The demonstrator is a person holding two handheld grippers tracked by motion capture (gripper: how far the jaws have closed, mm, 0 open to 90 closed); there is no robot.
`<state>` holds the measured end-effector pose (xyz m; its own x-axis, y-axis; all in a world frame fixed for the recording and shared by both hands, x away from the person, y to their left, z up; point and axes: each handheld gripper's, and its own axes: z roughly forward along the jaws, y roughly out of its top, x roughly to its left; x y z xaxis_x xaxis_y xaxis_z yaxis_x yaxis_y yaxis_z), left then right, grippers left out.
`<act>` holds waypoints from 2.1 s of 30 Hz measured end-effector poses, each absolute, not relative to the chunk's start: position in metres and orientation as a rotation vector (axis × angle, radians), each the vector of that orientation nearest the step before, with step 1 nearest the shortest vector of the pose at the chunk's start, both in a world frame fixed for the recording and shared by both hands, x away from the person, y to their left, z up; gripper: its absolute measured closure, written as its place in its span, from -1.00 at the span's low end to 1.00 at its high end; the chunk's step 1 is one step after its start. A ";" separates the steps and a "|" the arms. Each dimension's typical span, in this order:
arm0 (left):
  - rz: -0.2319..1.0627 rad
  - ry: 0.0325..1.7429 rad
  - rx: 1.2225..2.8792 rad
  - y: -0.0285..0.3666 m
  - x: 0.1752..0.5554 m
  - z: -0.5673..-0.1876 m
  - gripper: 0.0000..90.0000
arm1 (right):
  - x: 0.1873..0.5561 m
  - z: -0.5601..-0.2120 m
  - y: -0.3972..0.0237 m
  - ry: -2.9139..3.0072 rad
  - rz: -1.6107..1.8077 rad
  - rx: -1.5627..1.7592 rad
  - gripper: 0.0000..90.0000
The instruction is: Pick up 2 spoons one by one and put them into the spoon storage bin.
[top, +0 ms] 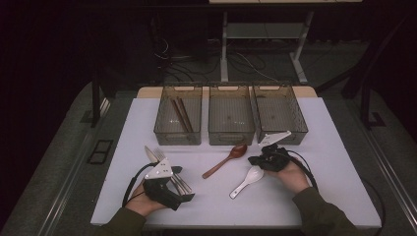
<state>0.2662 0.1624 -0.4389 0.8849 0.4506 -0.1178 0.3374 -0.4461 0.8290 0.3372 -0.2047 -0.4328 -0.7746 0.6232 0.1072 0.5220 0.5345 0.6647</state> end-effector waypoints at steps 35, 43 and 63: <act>0.147 0.572 2.074 0.163 0.266 -0.439 -1.00 | 0.326 -0.436 -0.217 2.669 0.964 0.987 1.00; 0.150 0.572 2.074 0.163 0.266 -0.439 -1.00 | 0.323 -0.424 -0.230 2.593 1.084 1.043 0.58; 0.150 0.574 2.077 0.163 0.266 -0.439 -1.00 | 0.297 -0.437 -0.240 2.654 1.118 1.054 0.02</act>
<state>0.2662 0.1634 -0.4391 0.8827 0.4552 -0.1168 0.3396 -0.4459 0.8281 0.2974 -0.2397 -0.4369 -0.7612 0.6216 0.1849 0.5666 0.4988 0.6559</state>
